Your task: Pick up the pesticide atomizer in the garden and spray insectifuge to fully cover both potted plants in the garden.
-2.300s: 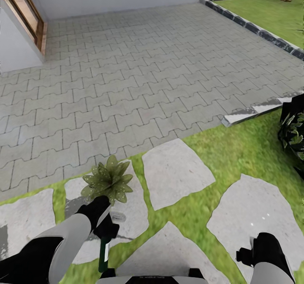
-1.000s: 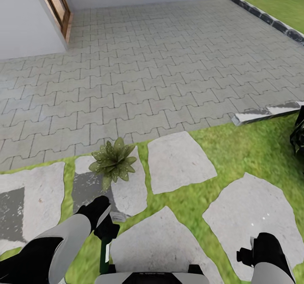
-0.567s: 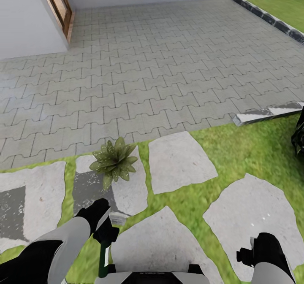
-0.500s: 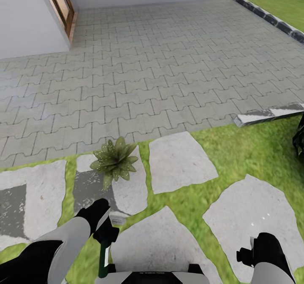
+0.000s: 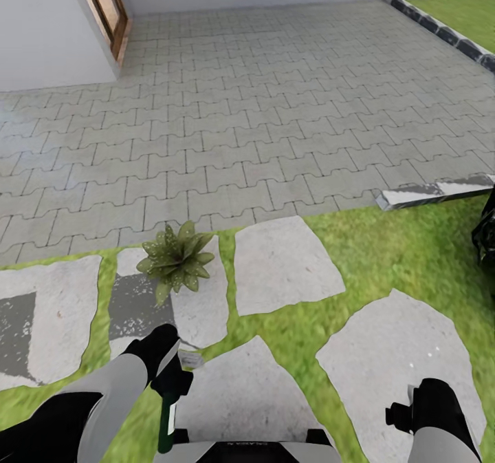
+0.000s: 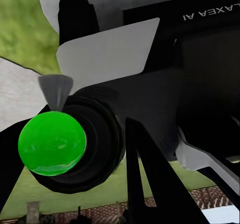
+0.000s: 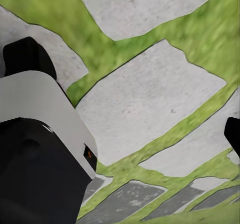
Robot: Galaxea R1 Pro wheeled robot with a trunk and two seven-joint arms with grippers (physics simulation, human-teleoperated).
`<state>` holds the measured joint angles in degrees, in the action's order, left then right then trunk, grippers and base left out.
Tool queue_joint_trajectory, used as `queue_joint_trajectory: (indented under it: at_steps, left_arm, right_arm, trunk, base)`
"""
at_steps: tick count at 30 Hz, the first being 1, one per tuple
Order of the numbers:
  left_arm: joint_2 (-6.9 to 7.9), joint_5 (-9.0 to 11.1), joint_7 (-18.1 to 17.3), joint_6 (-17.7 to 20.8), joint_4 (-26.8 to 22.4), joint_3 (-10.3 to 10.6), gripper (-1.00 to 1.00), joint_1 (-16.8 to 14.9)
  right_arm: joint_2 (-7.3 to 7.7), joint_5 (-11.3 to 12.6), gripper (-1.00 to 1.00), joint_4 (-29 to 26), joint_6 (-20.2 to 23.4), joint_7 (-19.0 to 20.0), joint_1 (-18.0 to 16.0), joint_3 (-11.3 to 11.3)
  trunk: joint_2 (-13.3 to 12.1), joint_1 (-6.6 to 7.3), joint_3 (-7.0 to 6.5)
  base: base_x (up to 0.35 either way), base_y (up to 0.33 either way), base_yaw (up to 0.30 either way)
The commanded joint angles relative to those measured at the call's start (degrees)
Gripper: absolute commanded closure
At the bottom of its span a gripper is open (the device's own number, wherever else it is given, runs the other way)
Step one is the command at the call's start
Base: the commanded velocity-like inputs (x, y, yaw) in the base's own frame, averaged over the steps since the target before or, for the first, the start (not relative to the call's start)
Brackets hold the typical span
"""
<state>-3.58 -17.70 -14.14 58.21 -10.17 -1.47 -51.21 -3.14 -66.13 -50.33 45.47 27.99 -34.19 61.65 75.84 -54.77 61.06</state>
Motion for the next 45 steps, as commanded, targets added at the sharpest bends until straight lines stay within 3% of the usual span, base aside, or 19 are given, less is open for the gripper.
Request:
queue_joint_trajectory:
  at_steps: [1, 12, 15, 17, 21, 23, 25, 29, 35, 37, 39, 41, 45]
  left_arm:
    - [-0.02, -0.6, -0.5, 0.2, -0.2, -0.1, 1.0, 0.0]
    - [0.05, -0.5, -0.5, 0.1, -0.5, -0.4, 1.0, 0.0]
    - [0.01, -0.4, -0.5, 0.1, -0.5, -0.4, 1.0, 0.0]
    - [-0.01, -0.4, -0.5, 0.1, -0.5, -0.4, 1.0, 0.0]
    - [-0.02, -0.6, -0.5, 0.1, -0.6, -0.2, 1.0, 0.0]
    - [-0.01, -0.6, -0.5, 0.1, -0.6, -0.2, 1.0, 0.0]
    - [0.0, -0.7, -0.5, 0.1, -0.6, -0.2, 1.0, 0.0]
    - [-0.02, -0.5, -0.5, 0.1, -0.6, -0.2, 1.0, 0.0]
    - [-0.03, -0.7, -0.5, 0.1, -0.6, -0.2, 1.0, 0.0]
    - [-0.03, -0.7, -0.5, 0.1, -0.6, -0.2, 1.0, 0.0]
    - [-0.02, -0.7, -0.6, 0.1, -0.6, -0.2, 1.0, 0.1]
    - [-0.02, -0.7, -0.5, 0.1, -0.6, -0.2, 1.0, 0.1]
    - [-0.1, -0.5, -0.5, 0.1, -0.6, -0.2, 1.0, 0.1]
  right_arm:
    - [-0.05, -0.6, -1.0, -0.2, 0.0, 0.6, -0.1, 0.2]
    - [-0.45, -0.2, -1.0, -2.2, -1.4, 0.7, 0.0, 0.2]
    - [-0.46, -0.1, -1.0, -3.3, -6.4, 0.7, -0.1, 0.2]
    - [-0.51, 0.0, -1.0, -6.0, -9.1, 0.8, -0.1, 0.2]
    - [-0.55, 0.1, -1.0, -12.5, -10.0, 1.7, 0.0, 0.1]
    - [-0.56, 0.2, -1.0, -19.2, -10.1, 5.7, -0.1, -1.0]
    - [-0.55, 0.5, -1.0, -27.3, -10.1, 14.2, -0.1, -2.2]
    - [-0.55, 0.9, -1.0, -30.5, -10.1, 25.6, -0.1, -2.6]
    - [-0.57, 1.1, -1.0, -31.0, -10.1, 29.1, -0.1, -2.8]
    - [-0.57, 1.2, -1.0, -31.0, -10.1, 32.2, 0.0, -2.9]
    - [-0.58, 1.2, -1.0, -31.0, -10.1, 38.2, -0.1, -2.9]
    - [-0.56, 1.3, -1.0, -31.0, -10.1, 40.5, 0.0, -2.9]
    - [-0.55, 1.3, -1.0, -31.0, -10.1, 41.6, -0.1, -2.9]
  trunk:
    - [0.0, 0.0, 0.03]
    - [0.0, 0.0, 0.03]
    - [0.0, 0.0, 0.03]
    - [0.0, 0.0, 0.03]
    - [0.0, 0.0, 0.03]
    - [0.0, 0.0, 0.03]
    - [0.0, 0.0, 0.03]
    - [0.0, 0.0, 0.09]
    - [0.0, 0.0, 0.34]
    - [0.0, 0.0, 0.46]
    - [0.0, 0.0, 0.58]
    - [0.0, 0.0, 0.71]
    - [0.0, 0.0, 0.96]
  base:
    - [0.0, -0.001, 0.0]
    - [0.0, 0.0, 0.169]
    - [0.0, 0.0, 0.25]
    - [0.0, 0.0, 0.23]
    - [0.0, 0.0, 0.203]
    - [0.0, 0.0, 0.181]
    - [0.0, 0.0, 0.166]
    - [0.0, 0.0, 0.183]
    - [0.0, 0.0, 0.214]
    - [0.0, 0.0, 0.189]
    - [0.0, -0.018, 0.185]
    - [0.0, -0.129, 0.183]
    - [0.0, -0.278, 0.183]
